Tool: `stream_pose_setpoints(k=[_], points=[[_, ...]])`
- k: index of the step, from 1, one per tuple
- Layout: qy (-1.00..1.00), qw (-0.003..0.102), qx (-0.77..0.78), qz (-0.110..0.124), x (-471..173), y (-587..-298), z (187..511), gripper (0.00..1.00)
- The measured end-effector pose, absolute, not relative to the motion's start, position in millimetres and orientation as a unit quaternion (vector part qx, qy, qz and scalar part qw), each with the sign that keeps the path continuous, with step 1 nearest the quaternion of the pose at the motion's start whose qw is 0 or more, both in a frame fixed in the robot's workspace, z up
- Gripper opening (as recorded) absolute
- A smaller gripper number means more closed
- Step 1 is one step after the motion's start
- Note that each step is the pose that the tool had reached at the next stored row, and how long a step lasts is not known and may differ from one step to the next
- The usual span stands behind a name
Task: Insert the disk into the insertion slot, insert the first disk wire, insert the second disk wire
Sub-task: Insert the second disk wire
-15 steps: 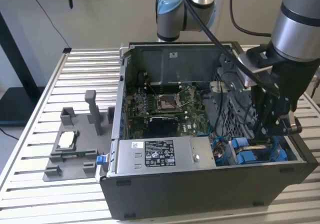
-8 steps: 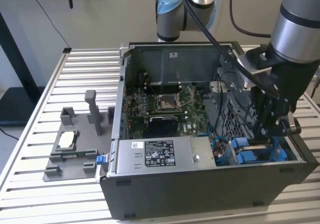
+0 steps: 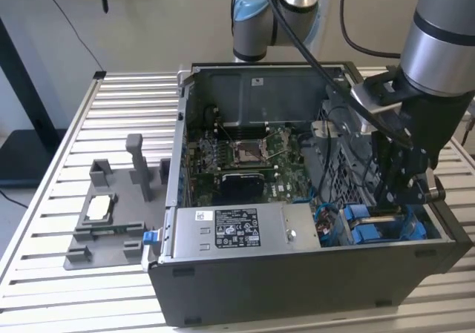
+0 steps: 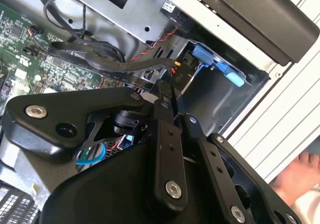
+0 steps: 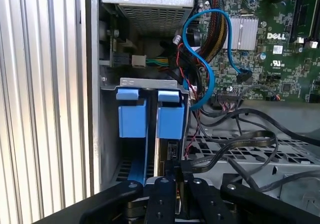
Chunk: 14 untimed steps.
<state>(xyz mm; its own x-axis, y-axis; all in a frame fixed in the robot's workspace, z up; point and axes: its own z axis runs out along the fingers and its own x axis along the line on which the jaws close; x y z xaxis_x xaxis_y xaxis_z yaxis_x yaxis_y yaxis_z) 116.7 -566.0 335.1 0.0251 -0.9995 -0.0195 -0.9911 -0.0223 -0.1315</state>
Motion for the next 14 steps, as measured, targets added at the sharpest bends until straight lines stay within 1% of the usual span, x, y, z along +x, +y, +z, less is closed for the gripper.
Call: stream_pose_setpoints(k=[10,12,13,14], points=[[0.698,0.054,-0.713,-0.039,116.6,-566.0,332.6,0.16],[0.698,0.055,-0.713,-0.038,116.8,-565.8,331.2,0.18],[0.698,0.055,-0.713,-0.038,116.8,-565.9,331.5,0.24],[0.698,0.055,-0.713,-0.038,116.8,-565.9,332.2,0.24]])
